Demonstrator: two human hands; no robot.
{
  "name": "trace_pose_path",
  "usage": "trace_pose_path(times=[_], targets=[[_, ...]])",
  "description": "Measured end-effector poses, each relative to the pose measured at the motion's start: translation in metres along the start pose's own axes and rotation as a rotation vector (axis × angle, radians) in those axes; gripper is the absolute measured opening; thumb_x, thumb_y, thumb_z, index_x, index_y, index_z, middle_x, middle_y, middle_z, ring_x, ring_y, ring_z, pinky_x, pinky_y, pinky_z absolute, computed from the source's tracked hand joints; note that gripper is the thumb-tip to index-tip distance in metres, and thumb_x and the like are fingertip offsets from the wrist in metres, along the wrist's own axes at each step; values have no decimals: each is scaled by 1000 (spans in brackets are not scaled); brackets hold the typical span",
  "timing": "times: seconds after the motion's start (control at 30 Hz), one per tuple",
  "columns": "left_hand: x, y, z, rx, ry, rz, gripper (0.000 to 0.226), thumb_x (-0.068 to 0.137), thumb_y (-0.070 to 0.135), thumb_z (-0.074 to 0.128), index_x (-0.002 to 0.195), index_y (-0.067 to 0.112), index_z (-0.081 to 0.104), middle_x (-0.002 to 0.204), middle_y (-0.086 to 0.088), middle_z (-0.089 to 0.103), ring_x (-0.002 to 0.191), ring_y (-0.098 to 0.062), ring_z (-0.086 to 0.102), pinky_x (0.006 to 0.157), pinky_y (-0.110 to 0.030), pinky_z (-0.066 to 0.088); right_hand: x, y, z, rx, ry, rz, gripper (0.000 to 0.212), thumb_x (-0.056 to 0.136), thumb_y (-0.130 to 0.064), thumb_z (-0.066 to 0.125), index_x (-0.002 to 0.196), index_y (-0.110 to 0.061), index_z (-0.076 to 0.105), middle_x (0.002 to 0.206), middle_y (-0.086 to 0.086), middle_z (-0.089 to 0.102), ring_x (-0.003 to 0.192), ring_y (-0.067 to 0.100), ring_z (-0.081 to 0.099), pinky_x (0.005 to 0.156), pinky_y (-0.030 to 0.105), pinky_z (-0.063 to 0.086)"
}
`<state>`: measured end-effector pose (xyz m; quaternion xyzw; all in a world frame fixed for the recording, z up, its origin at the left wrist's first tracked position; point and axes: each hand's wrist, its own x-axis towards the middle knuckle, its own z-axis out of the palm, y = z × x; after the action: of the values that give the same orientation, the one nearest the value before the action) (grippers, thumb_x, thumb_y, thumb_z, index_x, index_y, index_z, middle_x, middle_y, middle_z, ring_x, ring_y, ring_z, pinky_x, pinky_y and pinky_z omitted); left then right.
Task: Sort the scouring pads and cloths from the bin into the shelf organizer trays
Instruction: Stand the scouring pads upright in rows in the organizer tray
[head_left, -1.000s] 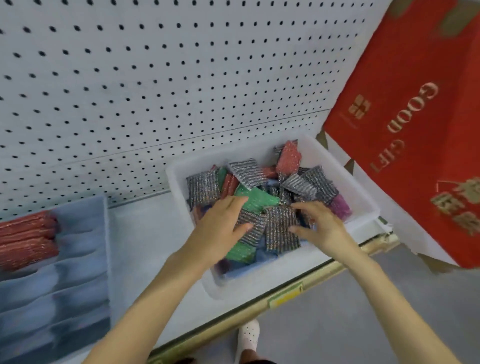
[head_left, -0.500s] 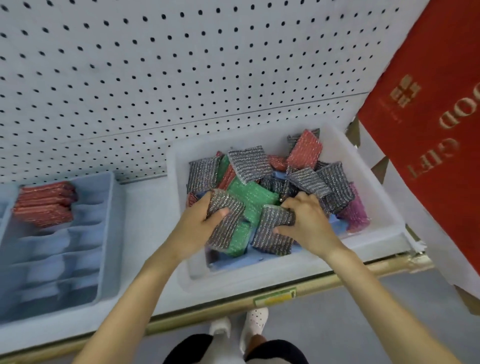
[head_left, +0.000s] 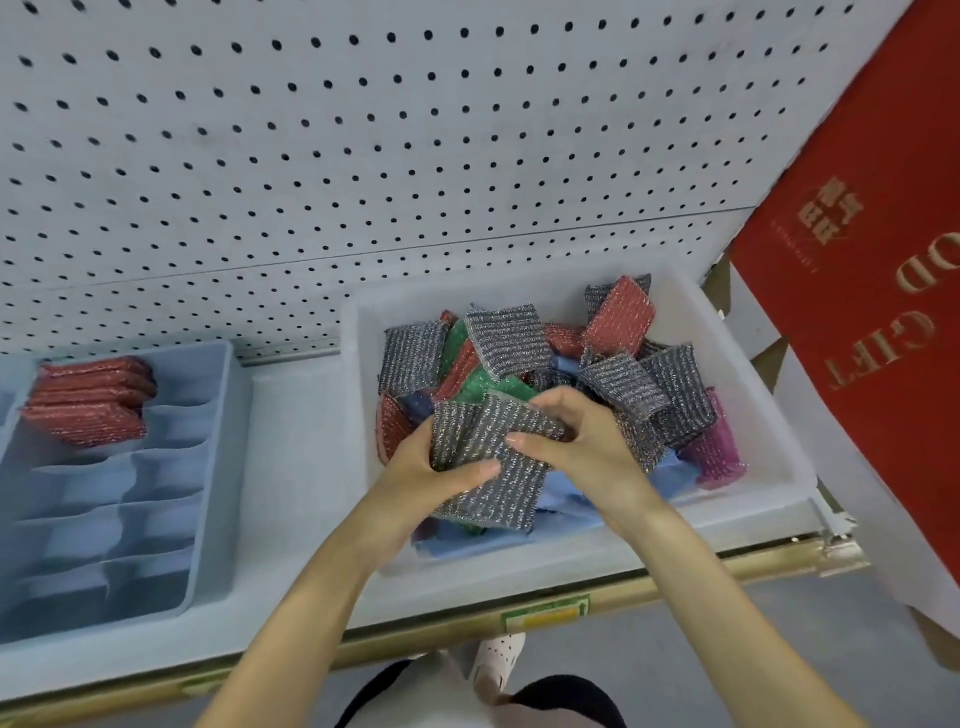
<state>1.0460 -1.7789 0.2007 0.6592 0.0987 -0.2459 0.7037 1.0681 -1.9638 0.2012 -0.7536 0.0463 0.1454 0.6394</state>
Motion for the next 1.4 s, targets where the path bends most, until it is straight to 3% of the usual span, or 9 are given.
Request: trace_pose_path(times=[0.1,0.2,0.37,0.53,0.7,0.87,1.1,1.2,1.4], targets=[[-1,2,-1,-60,93,43,52,70,14,76,118,20,59,106,1,73,100,-18,69,82,-29,56,5,-7,-3,-50,-31,-65,22,79,-12,76,98,-20,66,98,0,68,94,10,63,83,27,51],[-1,6,-9,-111,143,81,49,71,11,73,117,18,59,106,2,74,98,-16,70,75,-23,57,11,-17,-37,-225,236,-208,24,80,-17,76,99,-28,66,95,-6,65,84,3,61,77,19,49],[3,5,-3,-155,197,75,46,77,7,72,121,14,58,107,-1,73,98,-17,70,76,-25,57,10,13,-80,-816,292,-164,59,75,-36,79,127,-21,57,122,-3,51,117,14,44,96,25,33],[8,1,17,-117,180,44,45,74,15,73,117,16,62,106,2,74,98,-16,70,91,-38,52,18,31,-92,-701,428,-175,33,87,-20,69,119,-13,63,111,5,68,100,21,65,87,30,48],[13,4,24,-95,231,49,42,76,17,74,116,15,62,107,0,74,100,-18,70,96,-44,52,12,8,-100,-404,550,-229,7,92,-19,63,97,-16,60,69,-10,59,62,-3,56,62,16,45],[9,13,25,-83,276,65,47,76,37,70,121,25,59,112,10,71,106,-9,66,100,-39,47,-1,-20,-95,363,223,-44,27,83,-22,64,109,-11,64,98,9,70,85,19,67,77,33,57],[-5,19,28,-264,248,-16,52,72,50,65,121,34,57,122,13,67,119,-10,59,109,-42,39,2,-15,-36,192,14,155,18,92,-9,60,110,-9,60,72,-2,65,65,3,63,59,17,51],[-15,17,17,-228,308,37,72,63,47,79,127,26,54,116,9,70,110,-12,65,100,-40,49,8,-18,-13,137,-18,113,16,90,-9,62,106,-10,64,66,-1,56,60,5,59,55,19,51],[-41,8,-24,-251,507,98,53,57,17,80,106,21,62,99,4,75,95,-15,71,76,-29,56,7,-31,43,140,-123,80,19,87,-7,64,98,-23,64,74,-4,60,67,3,61,60,17,53]])
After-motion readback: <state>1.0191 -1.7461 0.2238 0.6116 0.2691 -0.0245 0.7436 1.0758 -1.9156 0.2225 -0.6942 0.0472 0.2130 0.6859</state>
